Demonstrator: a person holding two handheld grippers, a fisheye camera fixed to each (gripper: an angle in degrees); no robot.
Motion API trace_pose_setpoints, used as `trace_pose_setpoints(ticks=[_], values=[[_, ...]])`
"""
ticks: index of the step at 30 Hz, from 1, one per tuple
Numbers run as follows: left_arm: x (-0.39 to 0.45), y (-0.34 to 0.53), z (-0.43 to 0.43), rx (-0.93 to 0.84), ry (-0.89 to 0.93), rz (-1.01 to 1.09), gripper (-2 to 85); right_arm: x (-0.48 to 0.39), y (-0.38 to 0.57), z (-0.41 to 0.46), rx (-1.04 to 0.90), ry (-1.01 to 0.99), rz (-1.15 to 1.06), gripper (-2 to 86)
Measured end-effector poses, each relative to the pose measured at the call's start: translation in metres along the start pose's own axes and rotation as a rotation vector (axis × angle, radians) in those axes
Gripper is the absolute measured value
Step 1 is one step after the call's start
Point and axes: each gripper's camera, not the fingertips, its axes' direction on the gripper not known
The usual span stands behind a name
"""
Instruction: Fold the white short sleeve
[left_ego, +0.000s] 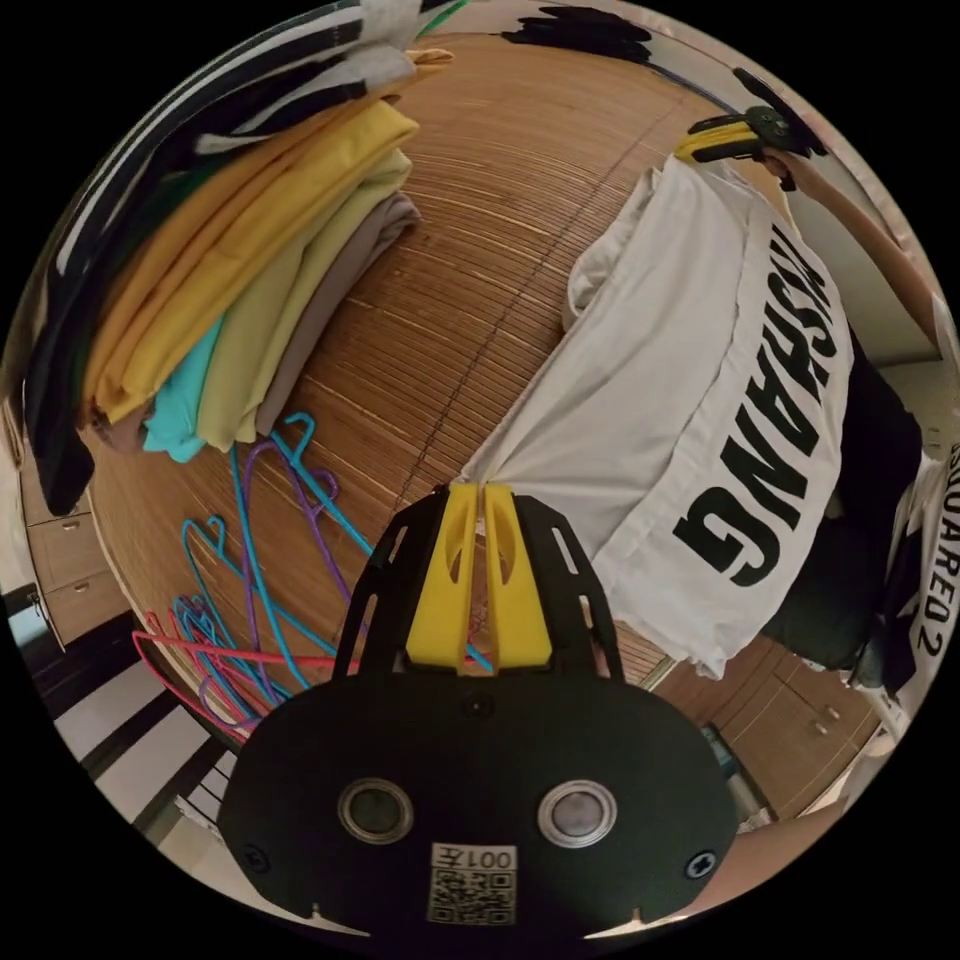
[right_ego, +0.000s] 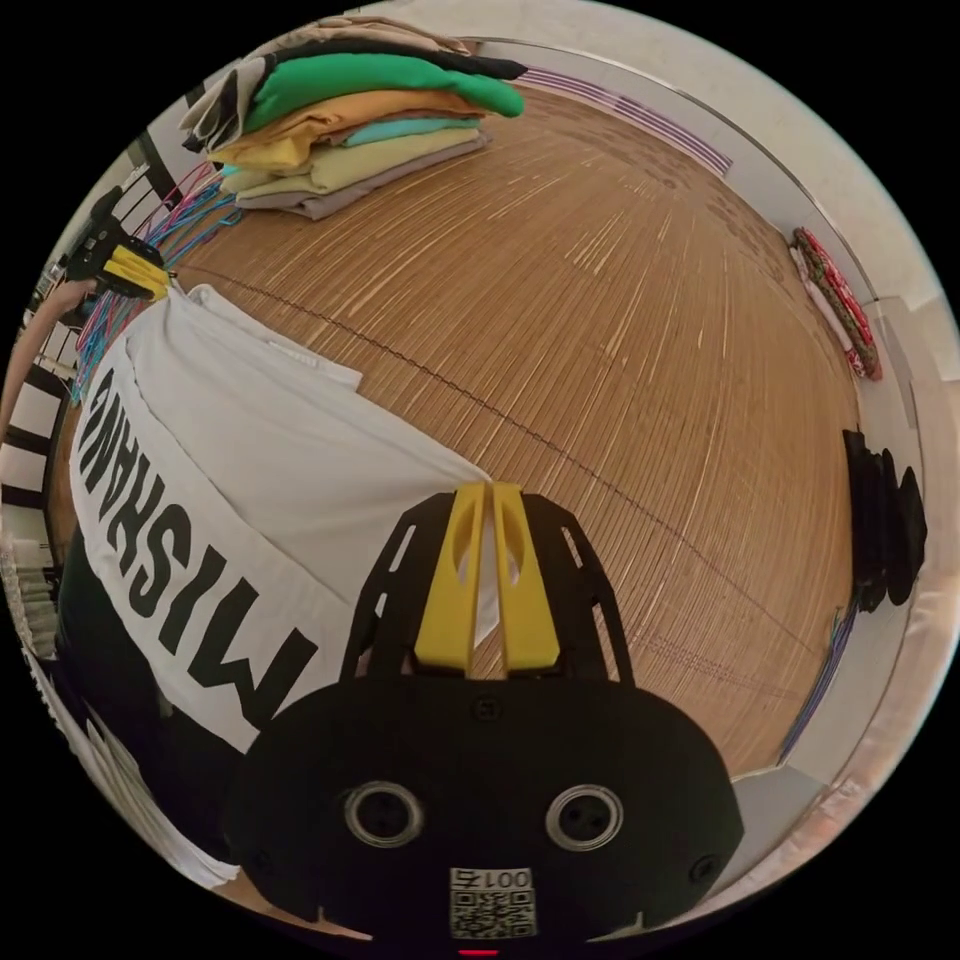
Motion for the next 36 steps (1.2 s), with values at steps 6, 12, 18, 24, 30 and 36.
trace_pose_setpoints(ticks=[6,12,18,24,30,36], values=[[-0.004,0.048,-0.017,0.005,-0.072,-0.112,-0.3,0.036,0.047,-0.023,0.089,-0.085,0.146,1.2],[0.005,0.117,-0.037,0.126,-0.08,-0.215,0.2,0.065,0.146,-0.062,0.194,-0.172,0.253,0.9],[-0.023,0.152,-0.019,0.195,0.172,-0.266,3.6,0.023,0.246,-0.06,0.142,-0.184,0.232,0.8],[-0.055,0.159,-0.02,0.277,0.226,-0.353,4.3,0.007,0.312,-0.038,0.064,-0.227,0.301,1.0],[-0.03,0.198,-0.02,0.244,0.183,-0.276,4.4,0.013,0.339,-0.046,0.135,-0.324,0.248,2.5],[0.053,0.293,0.013,0.294,0.36,-0.259,7.8,0.032,0.347,-0.03,0.16,-0.489,0.214,10.3]])
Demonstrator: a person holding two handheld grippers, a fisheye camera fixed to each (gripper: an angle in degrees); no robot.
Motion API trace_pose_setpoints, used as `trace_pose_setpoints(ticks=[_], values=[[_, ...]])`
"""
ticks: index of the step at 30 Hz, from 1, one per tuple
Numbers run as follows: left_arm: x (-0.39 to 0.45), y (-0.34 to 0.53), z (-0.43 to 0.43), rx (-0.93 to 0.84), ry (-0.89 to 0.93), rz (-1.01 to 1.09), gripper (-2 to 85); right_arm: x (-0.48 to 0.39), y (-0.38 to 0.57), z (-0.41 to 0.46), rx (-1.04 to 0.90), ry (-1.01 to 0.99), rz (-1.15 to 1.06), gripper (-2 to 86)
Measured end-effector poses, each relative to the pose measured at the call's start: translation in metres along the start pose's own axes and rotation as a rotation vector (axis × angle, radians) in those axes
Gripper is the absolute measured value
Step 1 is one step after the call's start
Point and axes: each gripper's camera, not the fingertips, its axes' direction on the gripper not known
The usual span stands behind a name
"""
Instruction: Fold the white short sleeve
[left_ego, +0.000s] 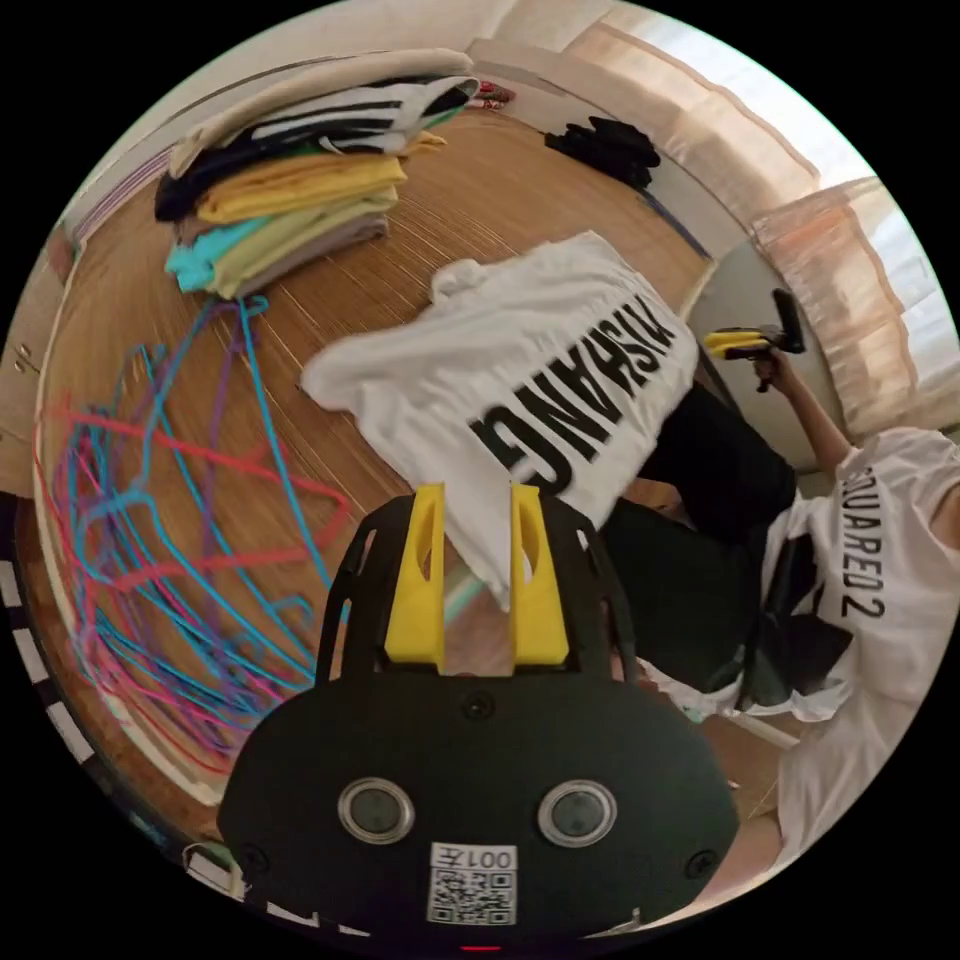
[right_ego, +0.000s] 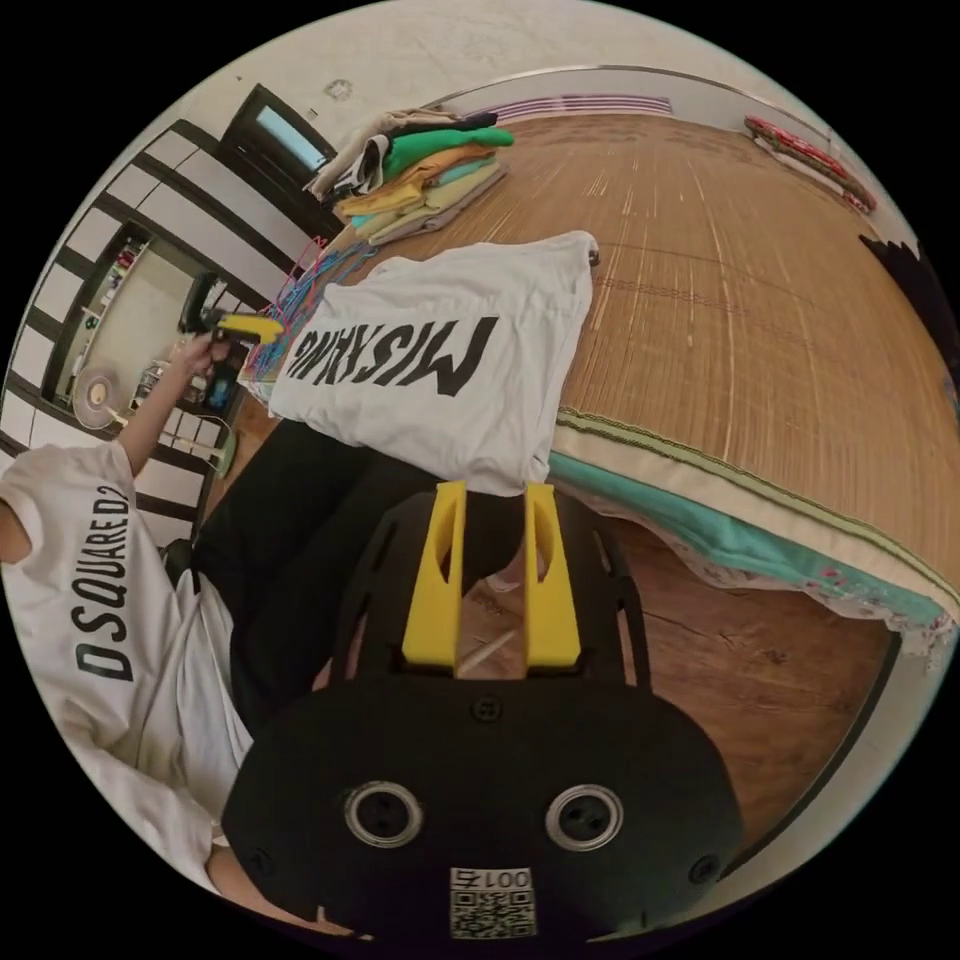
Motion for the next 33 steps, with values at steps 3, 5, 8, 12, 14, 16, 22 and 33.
trace_pose_setpoints(ticks=[3,5,8,12,14,16,22,33], values=[[0.017,0.054,0.023,0.012,0.084,-0.059,11.0,0.019,0.005,0.008,0.014,-0.133,0.034,14.7],[0.025,0.074,0.039,-0.003,0.096,-0.094,11.8,0.028,0.006,0.015,0.019,-0.214,0.055,15.9],[0.026,0.09,0.056,0.062,0.118,-0.175,11.5,0.035,0.005,0.022,0.039,-0.229,0.077,13.0],[0.016,0.099,0.06,0.268,0.155,-0.255,0.7,0.04,0.011,0.012,0.127,-0.348,0.045,3.7],[0.018,0.102,0.052,0.329,0.152,-0.204,-0.3,0.037,0.012,0.002,0.126,-0.311,0.022,2.7],[0.026,0.106,0.034,0.343,0.111,-0.144,-0.8,0.024,0.014,-0.014,0.088,-0.132,-0.047,1.8],[0.051,0.119,0.023,0.3,-0.031,-0.081,-1.0,-0.012,0.021,-0.018,0.051,0.056,-0.207,0.9],[0.082,0.119,0.047,0.082,-0.226,-0.202,-0.9,-0.043,0.041,0.023,-0.174,0.328,-0.262,1.1]])
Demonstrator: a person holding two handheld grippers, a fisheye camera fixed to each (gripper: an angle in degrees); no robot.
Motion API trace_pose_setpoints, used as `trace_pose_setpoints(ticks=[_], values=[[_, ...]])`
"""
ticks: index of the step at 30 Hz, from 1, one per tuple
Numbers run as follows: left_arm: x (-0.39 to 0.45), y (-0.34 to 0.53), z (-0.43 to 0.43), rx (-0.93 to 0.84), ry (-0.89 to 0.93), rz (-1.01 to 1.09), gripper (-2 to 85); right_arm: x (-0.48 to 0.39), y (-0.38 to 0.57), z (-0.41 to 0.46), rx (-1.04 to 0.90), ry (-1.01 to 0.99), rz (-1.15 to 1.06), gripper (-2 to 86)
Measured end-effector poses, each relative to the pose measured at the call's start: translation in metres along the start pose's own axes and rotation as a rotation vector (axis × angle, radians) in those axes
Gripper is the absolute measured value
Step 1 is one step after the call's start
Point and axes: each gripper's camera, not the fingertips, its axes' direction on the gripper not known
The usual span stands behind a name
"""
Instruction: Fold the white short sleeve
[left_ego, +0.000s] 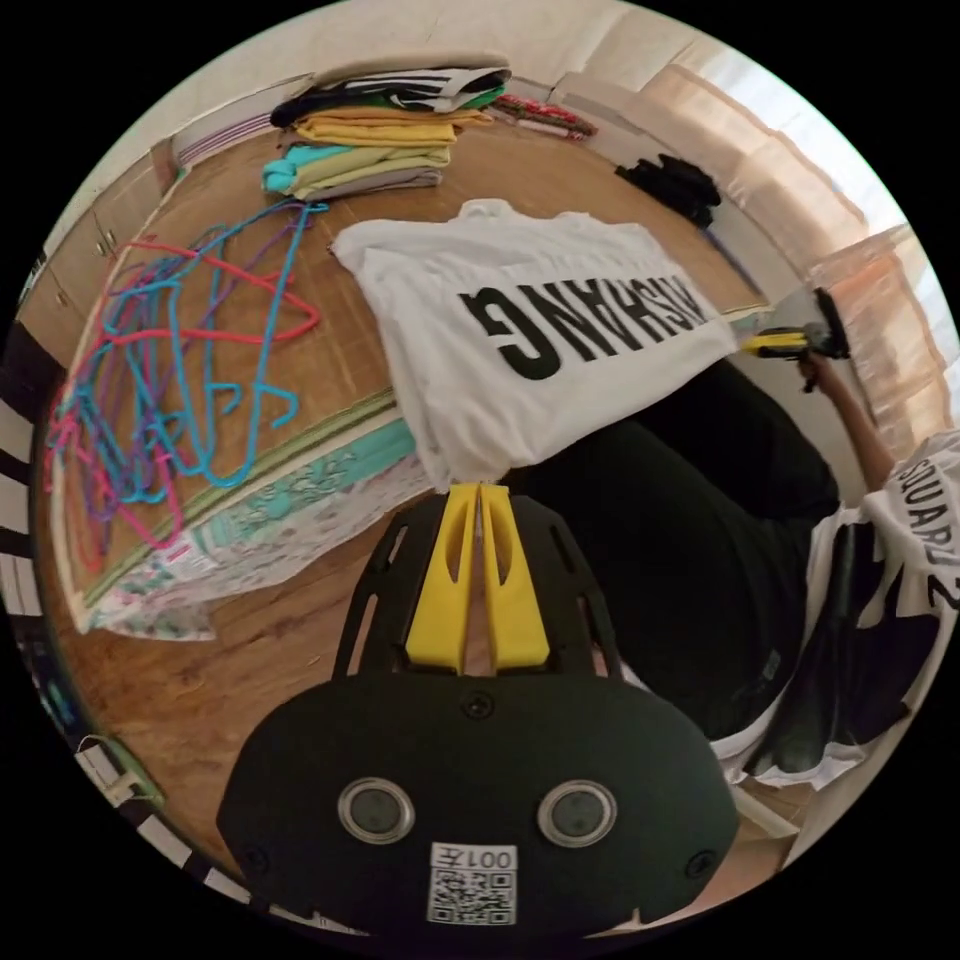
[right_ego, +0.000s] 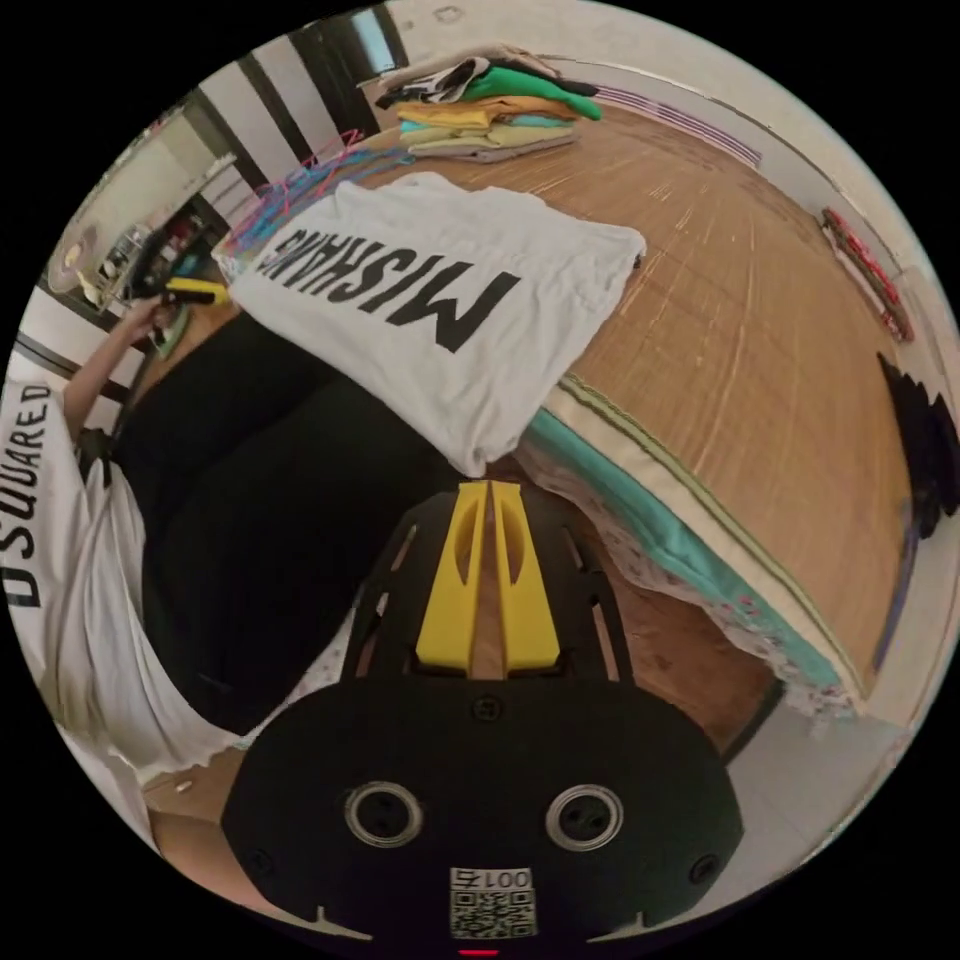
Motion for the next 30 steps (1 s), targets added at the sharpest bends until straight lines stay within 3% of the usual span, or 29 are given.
trace_pose_setpoints(ticks=[5,11,15,18,21,27,30], values=[[0.004,-0.059,-0.023,0.015,-0.142,0.099,-0.5,0.025,-0.032,-0.033,0.112,0.129,0.025,3.0],[0.021,-0.186,0.014,-0.008,-0.278,0.339,4.2,0.062,-0.15,-0.015,0.212,0.145,0.044,10.2],[0.023,-0.234,0.054,-0.194,-0.231,0.457,6.6,0.087,-0.207,0.028,0.08,0.042,0.07,11.1],[0.024,-0.245,0.06,-0.23,-0.149,0.53,5.4,0.095,-0.221,0.058,-0.024,-0.028,0.086,8.4],[0.025,-0.252,0.059,-0.327,-0.099,0.577,0.1,0.088,-0.215,0.047,0.087,-0.025,0.079,4.6],[0.048,-0.254,0.021,-0.139,-0.212,0.617,-0.9,0.068,-0.19,0.005,0.296,0.128,0.084,2.5],[0.049,-0.261,0.03,-0.106,-0.274,0.575,-0.9,0.079,-0.193,0.01,0.287,0.119,0.126,2.7]])
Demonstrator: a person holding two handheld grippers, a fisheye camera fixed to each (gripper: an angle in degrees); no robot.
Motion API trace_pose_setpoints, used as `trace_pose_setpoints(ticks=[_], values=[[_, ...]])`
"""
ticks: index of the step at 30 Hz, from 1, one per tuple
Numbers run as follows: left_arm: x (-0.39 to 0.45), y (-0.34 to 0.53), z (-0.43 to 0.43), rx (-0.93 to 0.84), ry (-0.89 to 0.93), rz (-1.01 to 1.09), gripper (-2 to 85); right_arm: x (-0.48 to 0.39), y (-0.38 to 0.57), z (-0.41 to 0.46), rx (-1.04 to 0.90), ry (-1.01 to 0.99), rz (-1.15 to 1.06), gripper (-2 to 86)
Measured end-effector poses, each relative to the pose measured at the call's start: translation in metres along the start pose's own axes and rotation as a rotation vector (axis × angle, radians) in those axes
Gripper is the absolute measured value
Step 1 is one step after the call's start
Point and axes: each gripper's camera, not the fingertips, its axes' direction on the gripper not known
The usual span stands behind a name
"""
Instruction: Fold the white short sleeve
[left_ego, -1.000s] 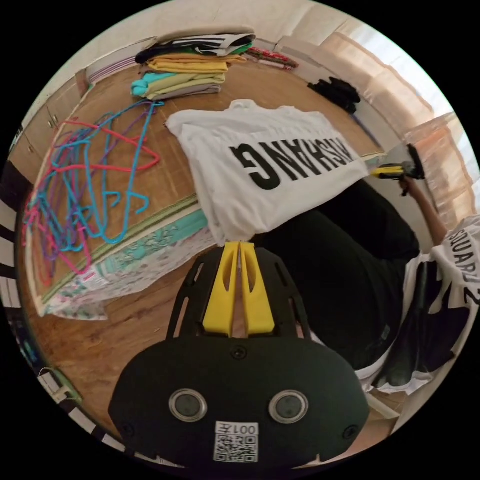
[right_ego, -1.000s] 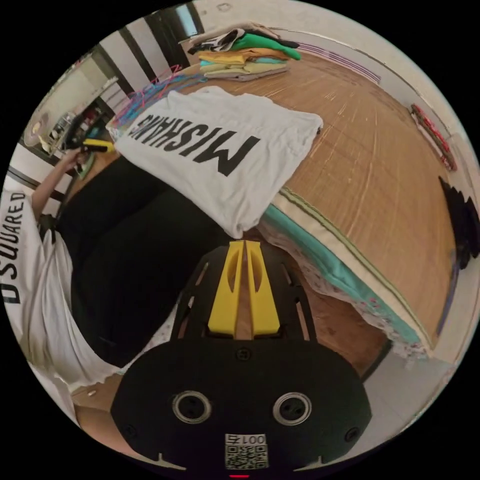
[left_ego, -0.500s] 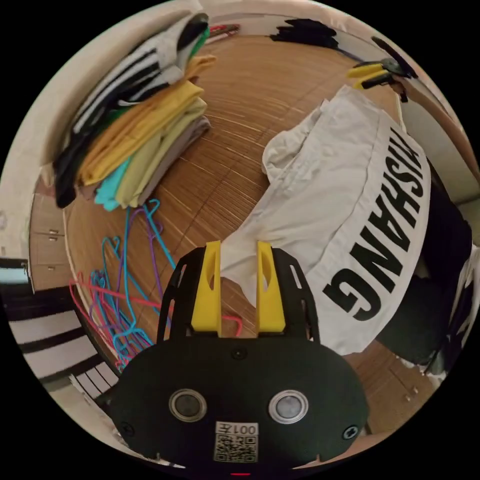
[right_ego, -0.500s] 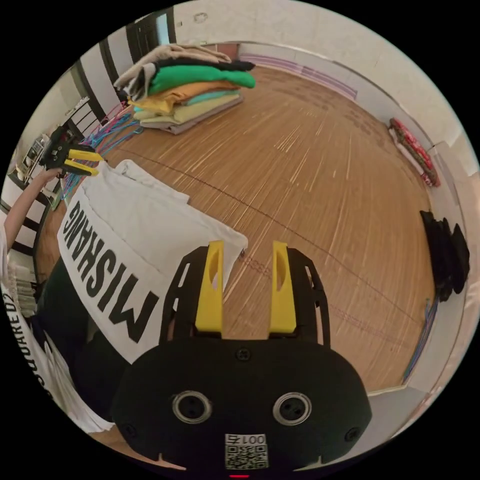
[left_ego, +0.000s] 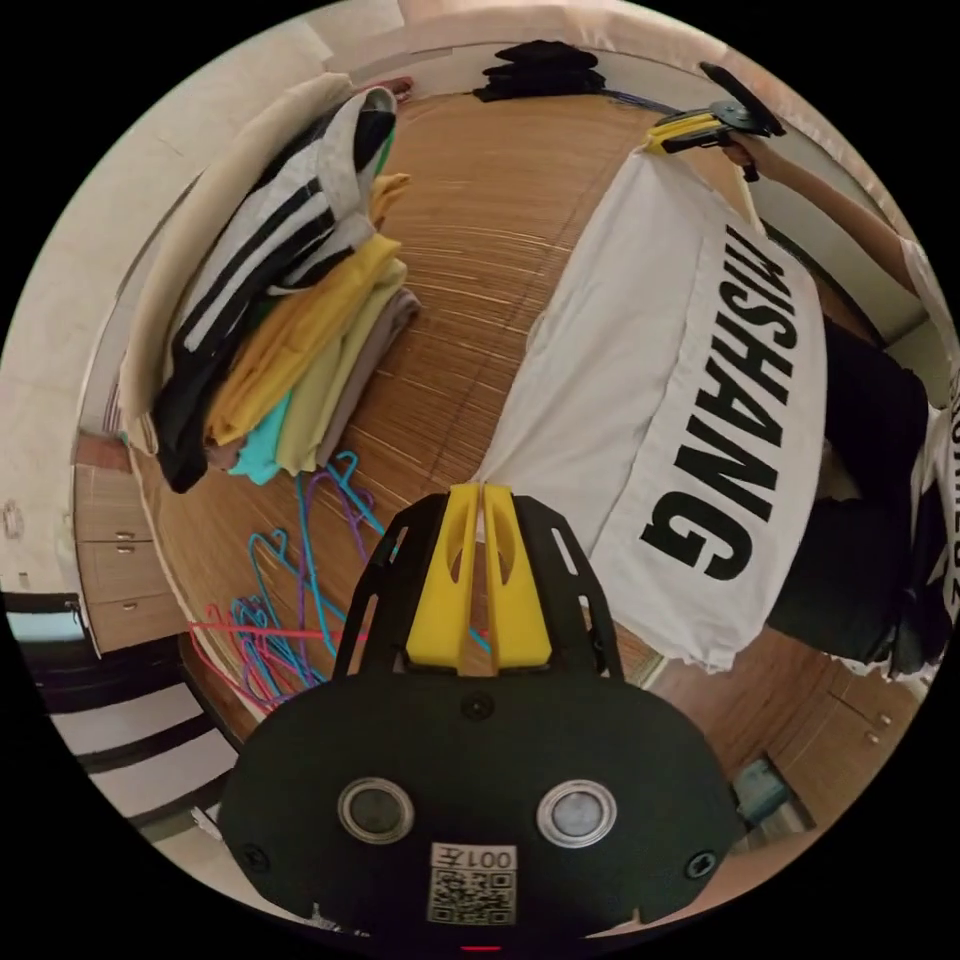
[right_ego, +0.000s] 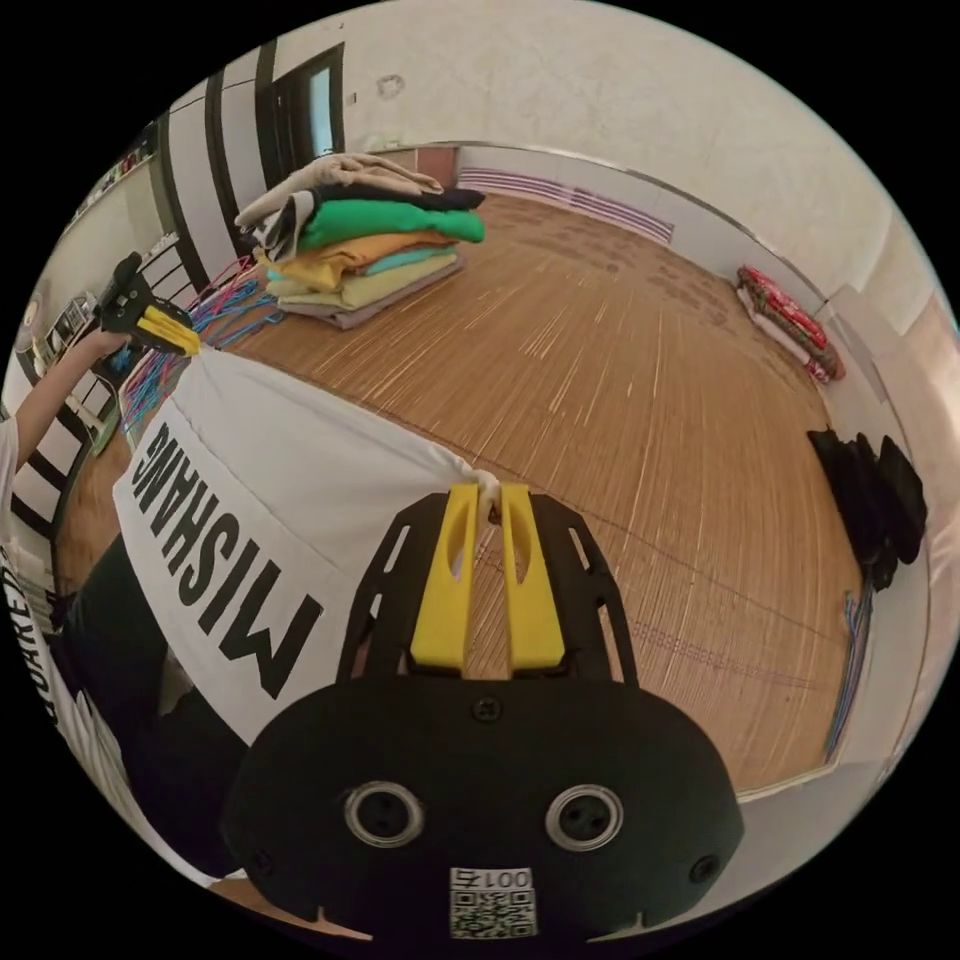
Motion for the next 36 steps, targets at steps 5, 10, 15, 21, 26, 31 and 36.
trace_pose_setpoints(ticks=[5,10,15,21,26,31,36], values=[[0.001,-0.018,0.046,-0.108,0.054,-0.101,-0.1,0.011,-0.007,0.06,-0.219,-0.035,0.06,4.5],[-0.026,0.006,0.022,0.011,0.251,-0.195,0.4,0.021,-0.004,0.038,-0.152,-0.129,0.048,2.3],[-0.055,0.037,0.013,0.104,0.406,-0.393,0.2,0.035,0.002,0.03,-0.183,-0.119,0.068,1.7],[0.018,0.055,-0.005,0.206,0.358,-0.367,-0.9,-0.005,0.034,0.012,-0.179,-0.051,0.005,3.9],[0.135,0.078,-0.013,0.154,0.315,-0.324,-0.5,-0.057,0.095,-0.018,-0.18,-0.159,-0.062,9.6],[0.237,0.088,-0.007,0.028,0.199,-0.292,3.2,-0.109,0.157,-0.03,-0.205,-0.204,-0.042,12.3],[0.285,0.059,0.027,-0.127,0.102,-0.286,8.4,-0.13,0.177,0.022,-0.29,-0.178,-0.023,13.0]])
